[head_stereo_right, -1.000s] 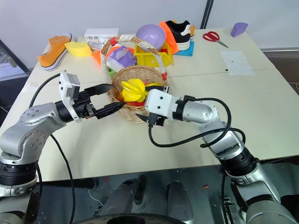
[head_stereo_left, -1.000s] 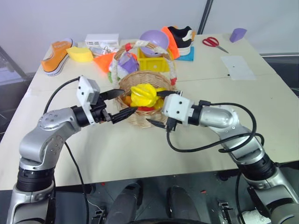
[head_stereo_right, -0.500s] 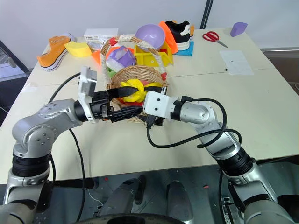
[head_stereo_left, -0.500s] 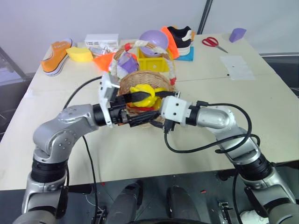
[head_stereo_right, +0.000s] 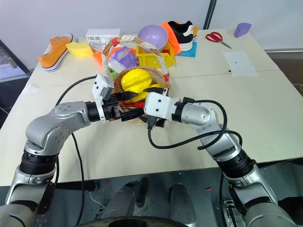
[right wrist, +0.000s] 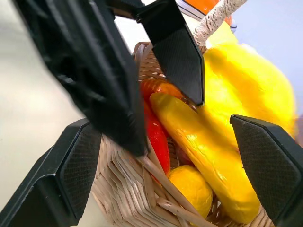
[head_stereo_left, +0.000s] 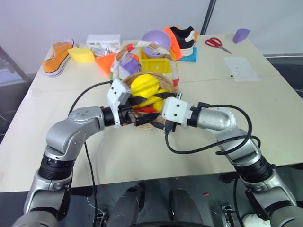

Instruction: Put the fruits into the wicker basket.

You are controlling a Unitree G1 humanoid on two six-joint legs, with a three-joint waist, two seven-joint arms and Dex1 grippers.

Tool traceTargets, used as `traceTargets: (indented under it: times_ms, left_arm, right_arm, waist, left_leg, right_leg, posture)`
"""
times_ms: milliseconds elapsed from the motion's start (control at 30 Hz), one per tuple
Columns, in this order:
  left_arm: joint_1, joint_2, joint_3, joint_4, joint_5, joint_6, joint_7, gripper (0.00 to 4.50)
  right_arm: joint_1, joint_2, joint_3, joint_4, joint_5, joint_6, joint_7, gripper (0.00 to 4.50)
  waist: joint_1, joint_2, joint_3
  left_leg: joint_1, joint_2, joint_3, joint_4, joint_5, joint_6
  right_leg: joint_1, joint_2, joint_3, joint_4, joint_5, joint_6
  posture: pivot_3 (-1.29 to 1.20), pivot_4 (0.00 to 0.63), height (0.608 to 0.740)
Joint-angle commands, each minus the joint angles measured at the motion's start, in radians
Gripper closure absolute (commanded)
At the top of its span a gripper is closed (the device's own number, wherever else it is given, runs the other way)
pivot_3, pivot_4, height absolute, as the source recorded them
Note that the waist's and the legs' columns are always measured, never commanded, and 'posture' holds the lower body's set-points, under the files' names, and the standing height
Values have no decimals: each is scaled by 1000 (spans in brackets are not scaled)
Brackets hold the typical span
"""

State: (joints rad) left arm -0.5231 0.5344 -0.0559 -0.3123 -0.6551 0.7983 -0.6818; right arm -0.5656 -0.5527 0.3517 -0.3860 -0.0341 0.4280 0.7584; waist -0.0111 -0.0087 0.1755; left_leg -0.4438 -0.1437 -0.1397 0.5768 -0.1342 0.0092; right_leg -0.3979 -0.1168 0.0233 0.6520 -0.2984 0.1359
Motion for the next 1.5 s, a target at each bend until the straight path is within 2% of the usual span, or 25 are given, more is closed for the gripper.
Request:
traceTargets:
  times_ms: [33,267,367,500,833,933,1000,1067,1267,1400,1500]
  left_arm:
    - [20,19,100,-30,-27,-72,-47,0]
    - [86,85,204,-11,-24,-158,-125,0]
    - [118,110,224,-4,-4,-193,-146,0]
    - [152,124,230,-6,4,-216,-159,0]
    - [169,125,236,-18,-7,-220,-161,0]
    - [219,150,250,-43,-12,-217,-185,0]
    - [246,160,260,-53,-12,-220,-188,0]
    - [268,166,274,-64,-16,-219,-186,0]
    - [292,165,282,-80,-18,-214,-173,0]
    - [276,157,271,-78,-17,-215,-168,0]
    - [256,149,255,-73,-21,-216,-170,0]
  right_arm:
    - [12,-5,-70,-62,50,14,15,81]
    - [71,21,-222,-129,223,138,10,81]
    - [103,33,-339,-123,315,223,-20,81]
    - [119,51,-417,-91,376,275,-65,81]
    - [-41,176,-416,185,374,231,-196,81]
    - [-98,231,-427,293,371,195,-236,81]
    - [-110,244,-433,319,381,193,-243,586]
    - [-109,246,-432,322,386,188,-244,1313]
    - [-104,241,-464,285,411,195,-270,4417]
    - [-87,187,-540,215,447,214,-290,4417]
    - [-45,69,-685,158,474,241,-303,4417]
  waist:
    - [0,0,0]
    - [0,0,0]
    - [2,0,0]
    - [2,0,0]
    - [-4,0,0]
    - [-5,1,0]
    - [-5,1,0]
    - [0,1,0]
    - [-1,1,0]
    - [2,2,1]
    - [6,2,1]
  left_leg:
    - [0,0,0,0,0,0]
    - [0,0,0,0,0,0]
    - [0,0,0,0,0,0]
    - [0,0,0,0,0,0]
    - [0,0,0,-1,0,0]
    - [0,0,0,-1,0,0]
    - [0,0,0,-2,0,0]
    - [0,0,0,-2,0,0]
    - [0,0,0,-2,0,0]
    - [-1,0,0,-2,0,0]
    - [-2,0,0,-2,0,0]
  right_leg:
    - [0,0,0,0,0,0]
    - [0,0,0,0,0,0]
    - [0,-1,0,0,0,-1]
    - [0,-1,0,-1,-2,-3]
    - [-1,0,0,0,0,-1]
    - [-1,0,0,0,0,0]
    - [-2,0,0,0,0,0]
    - [-2,0,0,0,0,0]
    - [-2,0,1,0,0,-1]
    - [-3,0,0,0,0,-1]
    - [-4,0,0,0,0,-1]
  posture:
    - [0,150,740]
    - [0,150,740]
    - [0,150,740]
    - [0,150,740]
    - [0,150,740]
    - [0,150,740]
    - [0,150,740]
    - [0,150,740]
    - [0,150,740]
    - [0,150,740]
    - [0,150,740]
